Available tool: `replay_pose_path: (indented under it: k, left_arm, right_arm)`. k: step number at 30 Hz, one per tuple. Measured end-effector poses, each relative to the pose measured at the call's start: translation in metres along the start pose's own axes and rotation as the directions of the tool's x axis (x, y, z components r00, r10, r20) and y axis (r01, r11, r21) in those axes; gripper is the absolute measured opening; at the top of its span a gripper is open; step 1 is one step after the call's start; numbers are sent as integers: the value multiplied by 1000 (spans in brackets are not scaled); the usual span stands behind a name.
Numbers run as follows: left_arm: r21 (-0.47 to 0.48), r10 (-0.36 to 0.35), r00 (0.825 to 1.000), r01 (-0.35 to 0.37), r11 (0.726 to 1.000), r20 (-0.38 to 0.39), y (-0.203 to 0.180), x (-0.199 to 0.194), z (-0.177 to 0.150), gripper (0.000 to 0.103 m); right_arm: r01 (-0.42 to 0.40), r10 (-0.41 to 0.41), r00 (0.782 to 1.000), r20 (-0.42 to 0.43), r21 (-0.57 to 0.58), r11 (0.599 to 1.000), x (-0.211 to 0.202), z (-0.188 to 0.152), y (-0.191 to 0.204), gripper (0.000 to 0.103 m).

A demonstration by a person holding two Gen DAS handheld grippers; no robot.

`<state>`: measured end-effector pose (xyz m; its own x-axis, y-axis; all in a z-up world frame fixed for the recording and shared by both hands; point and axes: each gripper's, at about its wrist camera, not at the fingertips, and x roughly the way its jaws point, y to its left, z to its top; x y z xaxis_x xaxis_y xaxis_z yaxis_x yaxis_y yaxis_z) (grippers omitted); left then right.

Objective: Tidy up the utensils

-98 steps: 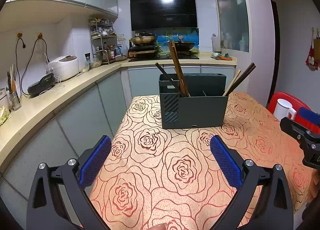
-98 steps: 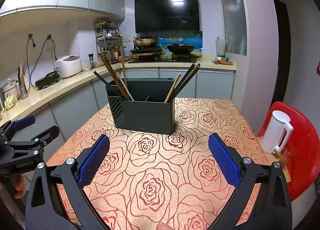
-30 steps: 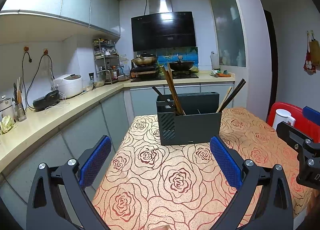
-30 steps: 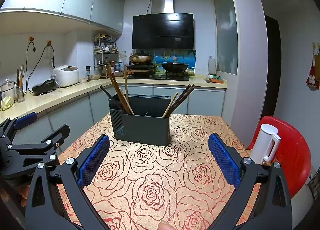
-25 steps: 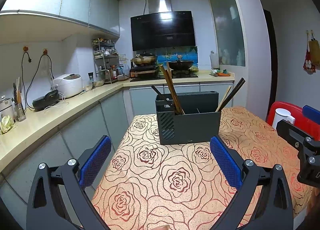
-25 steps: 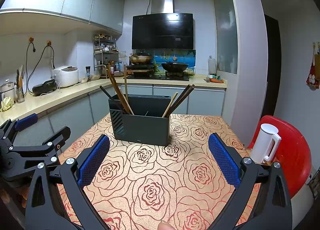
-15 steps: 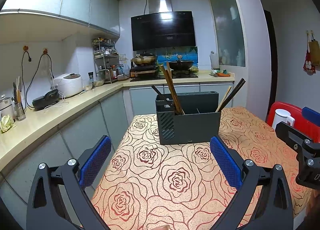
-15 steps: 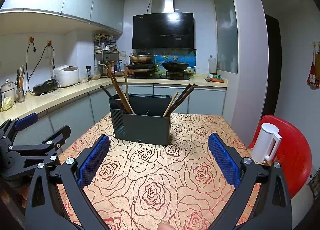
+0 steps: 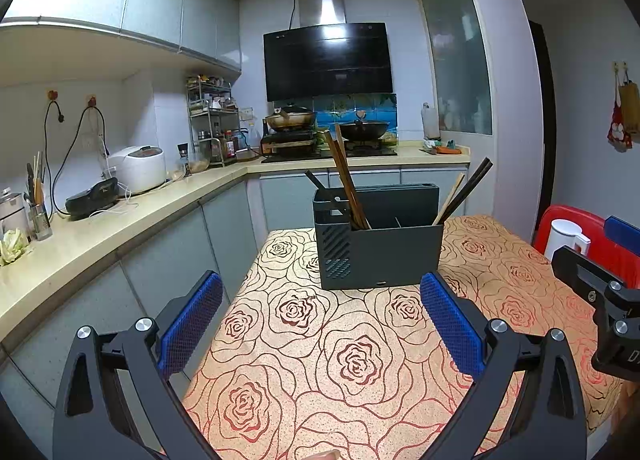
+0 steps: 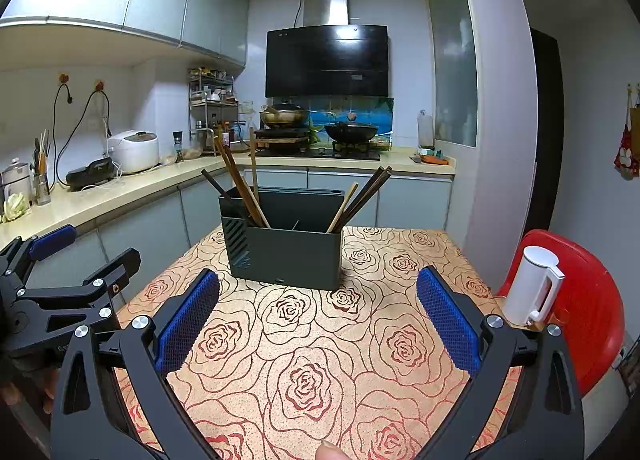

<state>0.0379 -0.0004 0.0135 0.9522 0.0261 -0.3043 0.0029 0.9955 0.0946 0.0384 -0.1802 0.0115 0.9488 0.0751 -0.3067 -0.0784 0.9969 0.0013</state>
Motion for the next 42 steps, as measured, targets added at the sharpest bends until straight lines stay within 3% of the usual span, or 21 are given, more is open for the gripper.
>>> replay_pose_path:
  k: [42]
  left_arm:
    - [-10,-7,1000,7,1000,4,-1,-3,3,96]
  right_arm:
    - [0,0,1000,2,0,1000,0,0,1,96]
